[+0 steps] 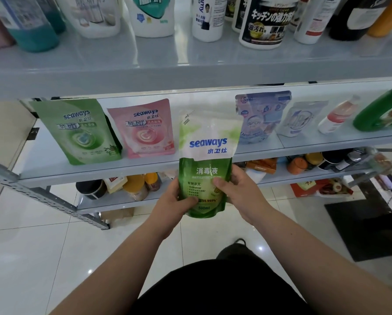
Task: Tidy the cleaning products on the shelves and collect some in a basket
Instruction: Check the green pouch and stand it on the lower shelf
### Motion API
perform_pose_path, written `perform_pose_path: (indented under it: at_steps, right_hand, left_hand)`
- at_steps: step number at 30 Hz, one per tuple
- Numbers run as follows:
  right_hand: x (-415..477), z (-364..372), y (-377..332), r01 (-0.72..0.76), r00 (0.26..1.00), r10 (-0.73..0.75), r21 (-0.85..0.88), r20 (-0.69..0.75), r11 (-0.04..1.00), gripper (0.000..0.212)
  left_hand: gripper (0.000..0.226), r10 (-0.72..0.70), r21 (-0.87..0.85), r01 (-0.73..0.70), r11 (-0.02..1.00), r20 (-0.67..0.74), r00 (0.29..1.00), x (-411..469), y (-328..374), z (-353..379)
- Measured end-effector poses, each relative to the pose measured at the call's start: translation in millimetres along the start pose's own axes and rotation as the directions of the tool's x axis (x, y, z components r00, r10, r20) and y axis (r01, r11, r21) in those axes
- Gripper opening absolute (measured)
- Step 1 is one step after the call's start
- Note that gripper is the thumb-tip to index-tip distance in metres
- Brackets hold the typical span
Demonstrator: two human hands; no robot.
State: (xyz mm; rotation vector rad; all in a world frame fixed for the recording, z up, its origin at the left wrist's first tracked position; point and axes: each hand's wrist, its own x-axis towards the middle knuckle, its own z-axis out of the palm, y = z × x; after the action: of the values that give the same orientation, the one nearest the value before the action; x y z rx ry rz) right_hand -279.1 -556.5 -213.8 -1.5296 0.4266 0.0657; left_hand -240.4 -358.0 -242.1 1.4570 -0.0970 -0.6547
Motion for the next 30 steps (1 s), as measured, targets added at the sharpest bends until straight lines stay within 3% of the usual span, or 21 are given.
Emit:
perform_pose_path:
  at_steps: [5, 11, 14, 18, 20, 25, 30]
  right_hand:
    - [30, -16, -8, -0.089, 0.996, 0.088, -0.053, -0.032, 0.995, 0.027]
    - [89, -27, -13, -0.028, 0.995, 0.026, -0.024, -0.101, 0.999, 0.031]
    - [122, -28, -14, -0.002, 0.994, -0.007, -0.078, -0.106, 0.997, 0.032]
    - [159, -27, -14, 0.027, 0.996, -0.041, -0.175, -0.079, 0.984, 0.042]
    - [176, -26, -12, 0.054, 0.995, -0.073, -0.250, -0.069, 0.967, 0.033]
    - [207, -20, -4, 0.077, 0.994, -0.093, -0.264, -0.049, 0.961, 0.025]
    - [223, -17, 1, 0.083, 0.991, -0.108, -0.278, -0.077, 0.957, 0.024]
  left_hand:
    - [0.052, 0.046, 0.160, -0.041, 0.986, -0.029, 0.999, 30, 6, 5]
    - [0.050, 0.127, 0.435, -0.097, 0.895, -0.041, 0.991, 88, 21, 7]
    - [0.047, 0.153, 0.679, -0.062, 0.731, -0.074, 0.985, 115, 20, -6]
    - [0.073, 0.055, 0.955, 0.016, 0.295, -0.034, 0.998, 138, -4, -25]
    - [0.080, 0.025, 0.988, 0.007, 0.152, -0.011, 1.000, 146, -14, -26]
    - [0.084, -0.097, 0.998, 0.005, -0.060, -0.011, 0.995, 163, -23, -22]
    - [0.088, -0.150, 0.995, 0.025, -0.093, -0.039, 0.988, 170, -23, -19]
